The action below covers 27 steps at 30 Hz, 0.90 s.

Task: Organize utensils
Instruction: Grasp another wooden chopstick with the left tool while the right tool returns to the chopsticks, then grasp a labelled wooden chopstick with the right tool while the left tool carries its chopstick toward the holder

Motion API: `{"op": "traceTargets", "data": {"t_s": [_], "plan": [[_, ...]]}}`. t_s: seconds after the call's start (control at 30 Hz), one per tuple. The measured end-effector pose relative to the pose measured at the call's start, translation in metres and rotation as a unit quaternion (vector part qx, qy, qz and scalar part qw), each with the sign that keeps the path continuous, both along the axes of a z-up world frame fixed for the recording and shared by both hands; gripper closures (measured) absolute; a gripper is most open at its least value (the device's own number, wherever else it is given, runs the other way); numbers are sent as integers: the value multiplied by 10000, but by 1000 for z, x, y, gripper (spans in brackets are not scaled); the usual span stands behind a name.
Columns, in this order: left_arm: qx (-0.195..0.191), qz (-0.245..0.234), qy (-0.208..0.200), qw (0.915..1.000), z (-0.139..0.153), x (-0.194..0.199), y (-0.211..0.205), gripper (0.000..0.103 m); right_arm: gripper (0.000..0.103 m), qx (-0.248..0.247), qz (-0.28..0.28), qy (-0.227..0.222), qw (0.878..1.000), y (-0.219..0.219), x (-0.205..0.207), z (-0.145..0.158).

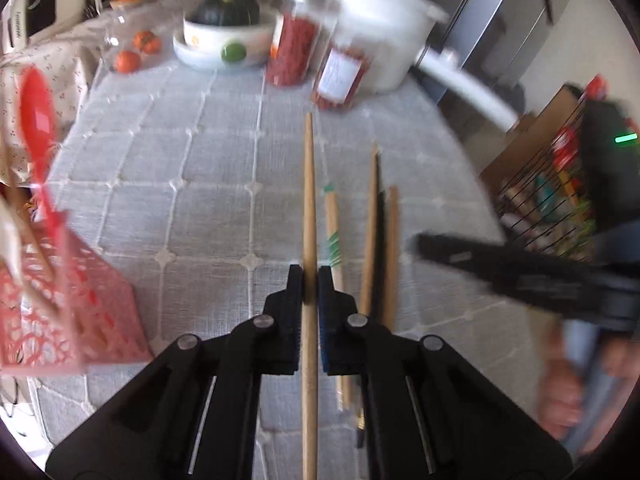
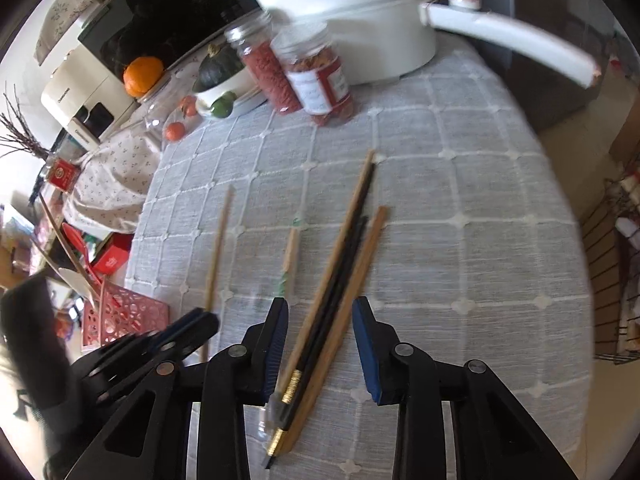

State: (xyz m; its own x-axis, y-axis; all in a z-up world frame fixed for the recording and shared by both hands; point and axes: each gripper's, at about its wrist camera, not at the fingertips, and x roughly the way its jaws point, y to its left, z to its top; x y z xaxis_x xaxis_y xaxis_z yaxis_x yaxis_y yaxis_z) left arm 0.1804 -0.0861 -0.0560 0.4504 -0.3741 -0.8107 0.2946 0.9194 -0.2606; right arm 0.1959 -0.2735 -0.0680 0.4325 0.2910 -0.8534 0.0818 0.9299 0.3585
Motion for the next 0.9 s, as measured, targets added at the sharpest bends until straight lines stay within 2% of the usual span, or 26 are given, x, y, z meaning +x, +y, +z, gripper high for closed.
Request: {"op": "traceTargets", "data": {"t_s": [0.13, 0.2, 0.27, 0.43, 0.57, 0.63, 0.7, 0.73, 0.8, 0.9], "plan": [[-80, -137, -800, 9967, 39, -34, 19, 95, 79, 126, 400, 167, 9990, 26, 16, -19], [-77, -58, -1288, 9916, 53, -49, 31, 95, 80, 32, 488, 221, 9986, 36, 23, -24], [-203, 30, -1508, 9884, 60, -49, 37, 95, 81, -58, 457, 216, 9987, 37, 31, -26], [-655, 159, -1736, 9825, 66, -51, 55, 95, 81, -57, 564, 362, 9977, 44, 44, -36], [-828, 176, -1878, 9785, 66, -53, 58, 95, 81, -495, 511, 407, 9966, 53, 52, -43], [-769, 126, -1953, 9776, 66, -57, 54, 95, 91, -591, 369, 394, 9968, 53, 54, -48], [-742, 86, -1981, 9773, 65, -59, 54, 95, 94, -573, 443, 322, 9969, 58, 52, -52], [-749, 78, -1995, 9770, 65, -59, 54, 95, 96, -663, 498, 293, 9961, 62, 51, -51], [-797, 88, -2036, 9758, 67, -60, 57, 95, 97, -526, 619, 243, 9964, 67, 49, -46], [-934, 155, -2119, 9727, 73, -61, 65, 95, 98, -490, 683, -94, 9964, 71, 41, -25]]}}
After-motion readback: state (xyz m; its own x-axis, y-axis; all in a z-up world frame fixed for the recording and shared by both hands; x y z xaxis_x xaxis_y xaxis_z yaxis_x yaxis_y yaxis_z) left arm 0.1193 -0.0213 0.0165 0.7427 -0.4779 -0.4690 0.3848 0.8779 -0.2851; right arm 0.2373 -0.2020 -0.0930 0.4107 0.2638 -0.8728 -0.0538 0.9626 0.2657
